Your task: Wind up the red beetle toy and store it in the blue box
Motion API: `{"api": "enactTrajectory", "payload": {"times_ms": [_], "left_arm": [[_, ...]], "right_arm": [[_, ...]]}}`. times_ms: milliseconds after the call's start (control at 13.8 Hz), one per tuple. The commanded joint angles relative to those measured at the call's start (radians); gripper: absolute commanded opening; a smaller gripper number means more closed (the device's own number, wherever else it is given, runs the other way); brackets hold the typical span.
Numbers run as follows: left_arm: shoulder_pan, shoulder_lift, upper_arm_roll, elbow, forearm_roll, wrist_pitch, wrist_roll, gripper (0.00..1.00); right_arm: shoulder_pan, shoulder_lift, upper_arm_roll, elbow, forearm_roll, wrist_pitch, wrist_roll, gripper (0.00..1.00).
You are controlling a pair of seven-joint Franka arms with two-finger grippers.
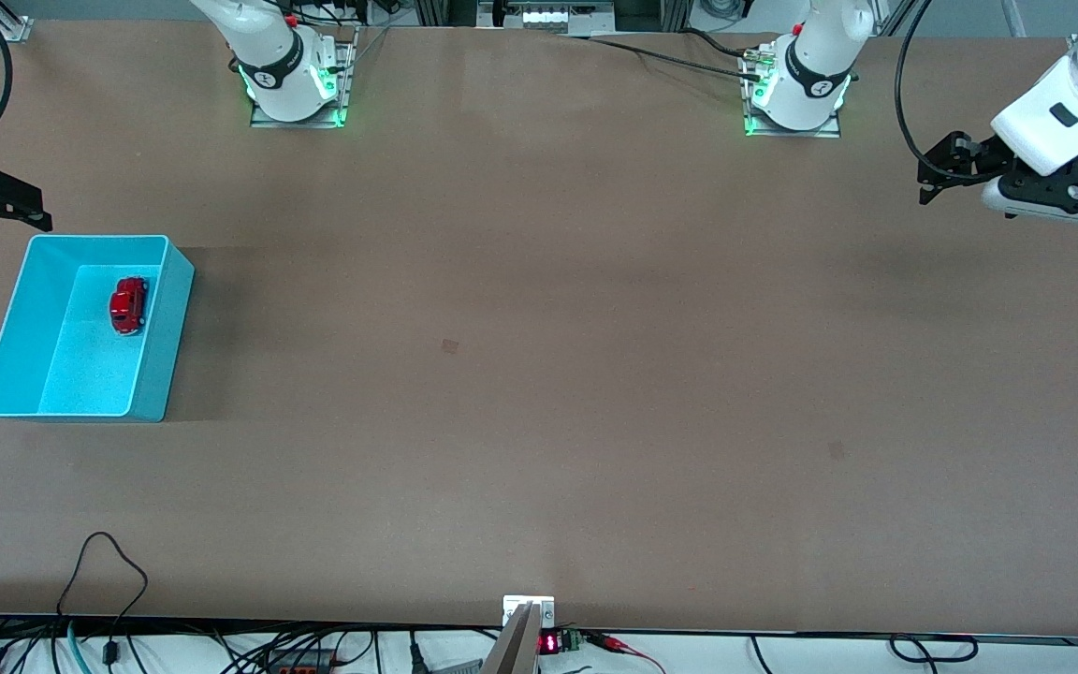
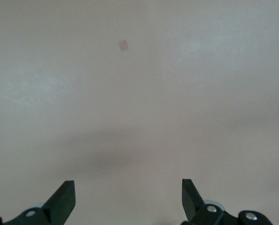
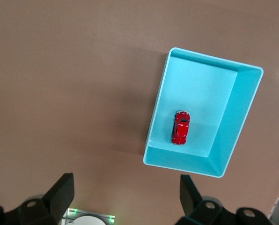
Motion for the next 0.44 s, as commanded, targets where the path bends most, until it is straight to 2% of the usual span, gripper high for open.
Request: {"api": "enactTrajectory", "payload": {"times_ms": [0,363], "left_arm": [[0.007,0.029,-0.035,0.045,0.014,-0.010,-0.019,1.00],[0.016,0.033,-0.033,0.047,-0.002,-0.015,-0.030,1.00]], "right_arm": [[0.000,-0.008,0.031,-0.008,0.010,-0.014,0.134,1.00],[-0.006,-0.008,0.031,-0.008,0.010,-0.008,0.132,1.00]]}}
